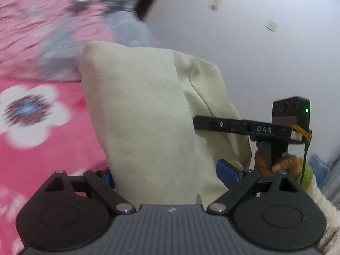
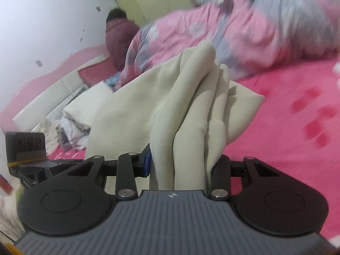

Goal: Fold clothes
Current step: 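Close both grippers on the hoodie bundle and lift it up, then carry the held beige hoodie with both grippers onto the pink checked cloth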

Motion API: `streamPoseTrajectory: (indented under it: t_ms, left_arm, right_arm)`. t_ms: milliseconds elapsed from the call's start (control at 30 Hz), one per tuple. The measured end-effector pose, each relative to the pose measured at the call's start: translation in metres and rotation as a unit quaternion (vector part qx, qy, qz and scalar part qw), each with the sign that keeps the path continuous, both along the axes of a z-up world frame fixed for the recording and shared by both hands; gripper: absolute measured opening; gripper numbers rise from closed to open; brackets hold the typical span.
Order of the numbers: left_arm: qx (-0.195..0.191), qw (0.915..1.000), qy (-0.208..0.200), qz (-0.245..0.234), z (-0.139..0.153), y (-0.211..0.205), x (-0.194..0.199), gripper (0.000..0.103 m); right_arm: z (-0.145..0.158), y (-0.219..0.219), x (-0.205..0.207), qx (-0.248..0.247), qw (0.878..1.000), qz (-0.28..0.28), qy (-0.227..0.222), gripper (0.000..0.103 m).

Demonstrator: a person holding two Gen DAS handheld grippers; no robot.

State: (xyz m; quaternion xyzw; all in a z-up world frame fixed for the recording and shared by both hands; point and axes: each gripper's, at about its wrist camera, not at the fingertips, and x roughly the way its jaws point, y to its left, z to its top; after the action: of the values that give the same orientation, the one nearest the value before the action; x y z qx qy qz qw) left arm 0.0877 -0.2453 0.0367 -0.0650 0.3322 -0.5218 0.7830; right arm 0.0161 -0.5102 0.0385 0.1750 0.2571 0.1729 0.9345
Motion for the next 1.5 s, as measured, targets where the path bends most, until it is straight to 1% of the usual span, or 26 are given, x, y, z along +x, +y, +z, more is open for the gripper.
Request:
streamPoseTrajectory:
  t_ms: [133,200,267,367,467,600,667,767,833,900,967,1033,1133,1233,1300,1333,1367,1400,1433,1500]
  left_arm:
    - [-0.018,0.9981,-0.015,-0.058,0.015,-0.078,-0.006,0.092]
    - [-0.030,0.9958,-0.014,-0.085,0.018,-0.122,-0.009,0.092]
    - [-0.039,0.9938,-0.003,-0.104,0.017,-0.158,-0.007,0.090]
    - [-0.044,0.9902,0.024,-0.130,0.010,-0.212,-0.007,0.090]
    - [-0.042,0.9875,0.033,-0.148,0.000,-0.258,-0.007,0.090]
    - [-0.037,0.9845,0.051,-0.164,-0.018,-0.305,-0.008,0.090]
    - [-0.038,0.9847,0.049,-0.163,-0.026,-0.317,-0.009,0.090]
    - [-0.032,0.9867,0.043,-0.153,-0.046,-0.331,-0.013,0.090]
    - [-0.024,0.9886,0.040,-0.144,-0.060,-0.337,-0.015,0.090]
    - [-0.013,0.9909,0.026,-0.132,-0.073,-0.341,-0.017,0.090]
    - [-0.016,0.9910,0.019,-0.131,-0.074,-0.341,-0.019,0.090]
    - [-0.025,0.9905,0.019,-0.134,-0.072,-0.338,-0.023,0.090]
    - [-0.035,0.9912,0.017,-0.127,-0.069,-0.339,-0.014,0.088]
    - [-0.038,0.9915,-0.011,-0.124,-0.073,-0.338,-0.016,0.089]
    - [-0.017,0.9921,0.001,-0.124,-0.092,-0.345,-0.008,0.089]
    - [-0.003,0.9926,0.007,-0.121,-0.098,-0.346,-0.006,0.088]
    - [-0.006,0.9924,0.011,-0.122,-0.102,-0.345,-0.005,0.088]
    - [-0.008,0.9921,0.015,-0.124,-0.106,-0.343,-0.003,0.089]
    - [-0.015,0.9912,0.015,-0.131,-0.106,-0.341,-0.004,0.089]
    - [-0.019,0.9899,0.024,-0.139,-0.105,-0.337,-0.001,0.090]
  right_arm:
    - [0.039,-0.055,-0.034,-0.056,0.997,-0.040,-0.029,0.038]
    - [0.054,-0.088,-0.048,-0.080,0.994,-0.056,-0.039,0.038]
    - [0.066,-0.123,-0.060,-0.100,0.992,-0.071,-0.043,0.038]
    - [0.073,-0.178,-0.067,-0.123,0.988,-0.087,-0.026,0.038]
    - [0.068,-0.222,-0.062,-0.130,0.988,-0.088,-0.001,0.038]
    - [0.061,-0.280,-0.054,-0.138,0.986,-0.087,0.034,0.038]
    - [0.055,-0.295,-0.046,-0.143,0.986,-0.077,0.050,0.038]
    - [0.041,-0.311,-0.031,-0.149,0.985,-0.057,0.062,0.038]
    - [0.025,-0.320,-0.019,-0.141,0.986,-0.050,0.070,0.039]
    - [0.005,-0.329,-0.006,-0.133,0.987,-0.044,0.082,0.039]
    - [-0.012,-0.331,-0.004,-0.130,0.986,-0.046,0.089,0.039]
    - [-0.012,-0.331,-0.005,-0.127,0.988,-0.043,0.072,0.039]
    - [-0.004,-0.336,-0.010,-0.128,0.990,-0.041,0.046,0.039]
    - [0.001,-0.344,-0.012,-0.122,0.991,-0.052,0.024,0.039]
    - [-0.007,-0.349,-0.008,-0.114,0.991,-0.058,0.028,0.040]
    - [-0.011,-0.352,-0.007,-0.111,0.992,-0.060,0.030,0.042]
    - [-0.020,-0.354,-0.003,-0.110,0.991,-0.065,0.046,0.044]
    - [-0.029,-0.355,0.002,-0.110,0.989,-0.070,0.064,0.051]
    - [-0.034,-0.357,0.003,-0.104,0.989,-0.080,0.068,0.059]
    - [-0.038,-0.360,0.000,-0.095,0.988,-0.104,0.068,0.071]
